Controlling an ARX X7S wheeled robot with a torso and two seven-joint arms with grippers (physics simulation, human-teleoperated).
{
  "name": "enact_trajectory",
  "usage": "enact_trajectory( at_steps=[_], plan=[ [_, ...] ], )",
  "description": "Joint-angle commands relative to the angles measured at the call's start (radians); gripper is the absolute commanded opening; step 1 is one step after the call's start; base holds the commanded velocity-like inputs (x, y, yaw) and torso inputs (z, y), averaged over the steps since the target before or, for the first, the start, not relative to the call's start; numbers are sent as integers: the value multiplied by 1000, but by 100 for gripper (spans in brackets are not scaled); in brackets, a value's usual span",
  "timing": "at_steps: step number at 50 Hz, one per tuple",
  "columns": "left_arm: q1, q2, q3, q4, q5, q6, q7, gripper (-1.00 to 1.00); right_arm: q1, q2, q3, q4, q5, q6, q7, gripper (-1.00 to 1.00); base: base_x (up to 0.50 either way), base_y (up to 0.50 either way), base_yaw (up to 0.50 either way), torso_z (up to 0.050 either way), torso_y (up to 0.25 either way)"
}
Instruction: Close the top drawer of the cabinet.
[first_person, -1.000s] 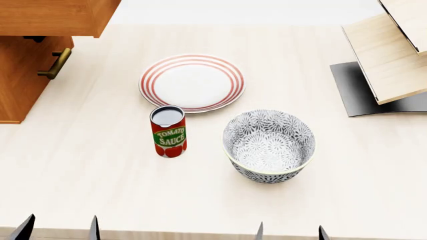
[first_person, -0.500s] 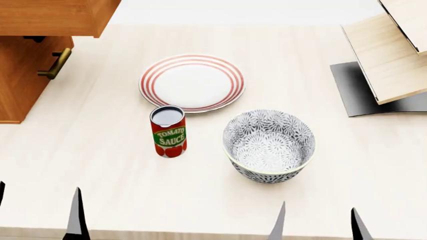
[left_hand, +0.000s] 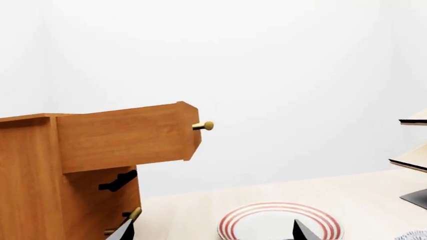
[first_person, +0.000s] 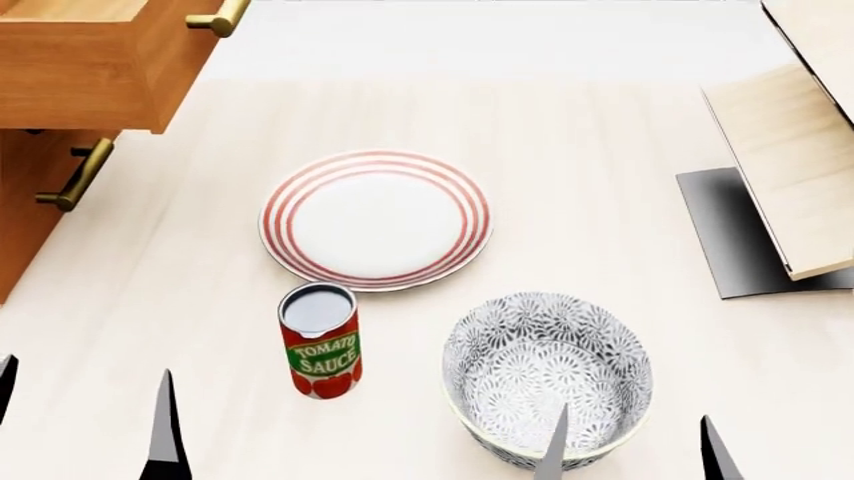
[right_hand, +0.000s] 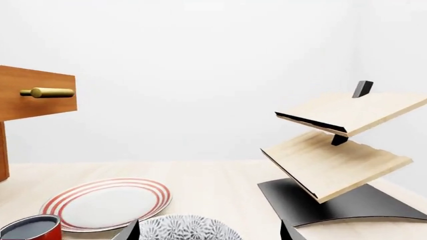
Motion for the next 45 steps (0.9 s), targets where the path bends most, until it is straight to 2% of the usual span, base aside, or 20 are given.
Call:
enact_trajectory(
  at_steps=[1, 3, 45],
  plan=[
    [-9, -13, 25, -11, 39, 12, -27, 100, 5, 11, -18, 16, -1, -13, 9, 100, 500, 0, 0, 0, 0],
    [-2, -15, 31, -16, 94, 68, -66, 100, 7, 13, -19, 15, 2, -10, 10, 100, 500, 0, 0, 0, 0],
    [0, -66, 107, -40, 101, 86, -68, 100, 12, 44, -36, 19, 52, -6, 34, 100, 495, 0, 0, 0, 0]
  ],
)
